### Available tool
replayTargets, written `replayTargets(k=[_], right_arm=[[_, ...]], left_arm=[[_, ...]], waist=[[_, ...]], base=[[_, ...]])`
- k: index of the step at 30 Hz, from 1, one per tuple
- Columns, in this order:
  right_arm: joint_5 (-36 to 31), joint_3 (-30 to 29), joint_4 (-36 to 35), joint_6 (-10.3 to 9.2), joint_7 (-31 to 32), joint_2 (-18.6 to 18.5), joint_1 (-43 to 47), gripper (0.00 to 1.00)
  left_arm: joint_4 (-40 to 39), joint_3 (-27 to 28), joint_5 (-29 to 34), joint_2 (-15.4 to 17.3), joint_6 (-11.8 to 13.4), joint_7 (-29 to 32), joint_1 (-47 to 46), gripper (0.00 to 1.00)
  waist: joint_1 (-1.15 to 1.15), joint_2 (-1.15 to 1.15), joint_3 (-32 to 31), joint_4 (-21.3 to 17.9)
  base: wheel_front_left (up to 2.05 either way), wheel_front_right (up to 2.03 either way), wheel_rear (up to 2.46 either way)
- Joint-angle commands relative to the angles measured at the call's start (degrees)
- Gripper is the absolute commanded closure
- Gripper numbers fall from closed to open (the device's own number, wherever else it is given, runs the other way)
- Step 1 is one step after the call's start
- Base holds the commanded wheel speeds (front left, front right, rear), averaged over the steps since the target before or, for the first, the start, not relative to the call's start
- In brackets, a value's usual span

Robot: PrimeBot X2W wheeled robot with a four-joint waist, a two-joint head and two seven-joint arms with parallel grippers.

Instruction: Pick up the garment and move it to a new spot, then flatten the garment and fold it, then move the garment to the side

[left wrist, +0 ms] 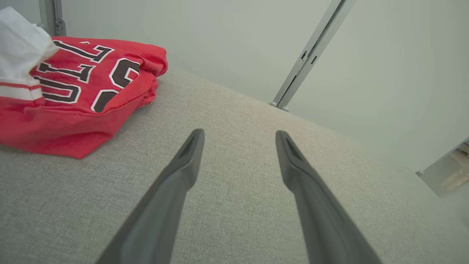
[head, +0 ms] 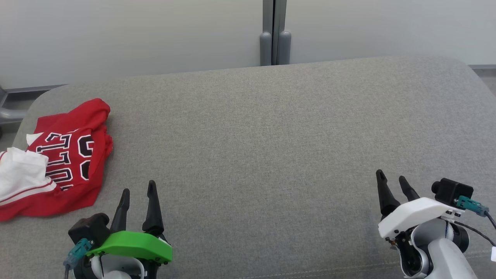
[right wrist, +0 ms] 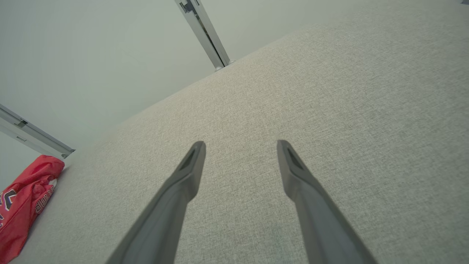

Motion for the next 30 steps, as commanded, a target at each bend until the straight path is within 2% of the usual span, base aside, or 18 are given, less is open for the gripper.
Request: replayTargets(k=[1,20,30], right_arm=[[-1.1,0.4,-0.3,0.02,-0.6,-0.4,-1.5,0.0],[-10.7,5.0,-0.4,0.02,-3.4,-0.3,-2.2,0.0],[-13.8,6.5,-2.8,0.03,-4.0,-0.7,-1.7,0.0]], left_arm=[[-0.4,0.0,1.4,0.5,0.2,0.0,-1.0,0.0],[-2.1,-0.2,13.2,3.8,0.1,0.8,0.3,0.0],[-3.3,0.4,17.5,4.5,1.5,1.0,1.1,0.0]], waist=[[0.0,0.0,0.0,0.0],[0.0,0.0,-0.5,-0.4],[0.0,0.0,-0.8,-0.5]], base=[[0.0,0.0,0.0],[0.0,0.0,0.0],[0.0,0.0,0.0]])
